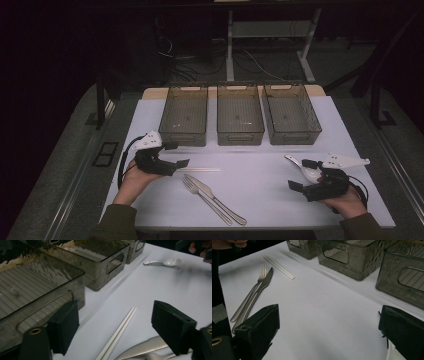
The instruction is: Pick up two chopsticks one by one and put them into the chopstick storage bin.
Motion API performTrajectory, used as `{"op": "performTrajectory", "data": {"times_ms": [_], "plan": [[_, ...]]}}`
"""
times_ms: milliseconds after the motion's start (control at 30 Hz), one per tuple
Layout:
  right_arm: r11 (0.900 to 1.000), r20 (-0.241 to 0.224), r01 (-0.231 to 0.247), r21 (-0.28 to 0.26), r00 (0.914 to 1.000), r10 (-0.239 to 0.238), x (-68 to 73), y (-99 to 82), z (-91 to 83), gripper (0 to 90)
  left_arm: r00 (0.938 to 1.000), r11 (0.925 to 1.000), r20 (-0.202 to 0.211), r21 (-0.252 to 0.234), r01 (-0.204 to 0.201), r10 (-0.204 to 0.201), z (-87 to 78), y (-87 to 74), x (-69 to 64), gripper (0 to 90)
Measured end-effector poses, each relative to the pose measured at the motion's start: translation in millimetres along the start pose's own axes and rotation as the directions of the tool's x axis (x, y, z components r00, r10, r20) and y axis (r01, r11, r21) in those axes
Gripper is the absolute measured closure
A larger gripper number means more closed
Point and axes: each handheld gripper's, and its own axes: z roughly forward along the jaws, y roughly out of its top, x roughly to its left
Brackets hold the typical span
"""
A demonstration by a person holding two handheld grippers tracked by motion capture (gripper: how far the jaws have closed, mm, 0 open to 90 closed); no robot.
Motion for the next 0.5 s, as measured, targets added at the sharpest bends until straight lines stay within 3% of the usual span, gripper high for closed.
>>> {"op": "performTrajectory", "data": {"times_ms": [267,500], "plan": [[1.0000,-0.004,-0.002,0.003,1.0000,0.002,0.1,-0.2,0.4,3.4,0.9990,0.9986,-0.040,0.048,0.023,-0.021,-6.4,-12.5,18.8,42.6],[1.0000,-0.004,-0.003,0.004,1.0000,0.003,-0.2,-0.5,0.4,3.4,0.9965,0.9927,-0.079,0.116,0.036,-0.027,-9.9,-25.3,28.9,61.0]]}}
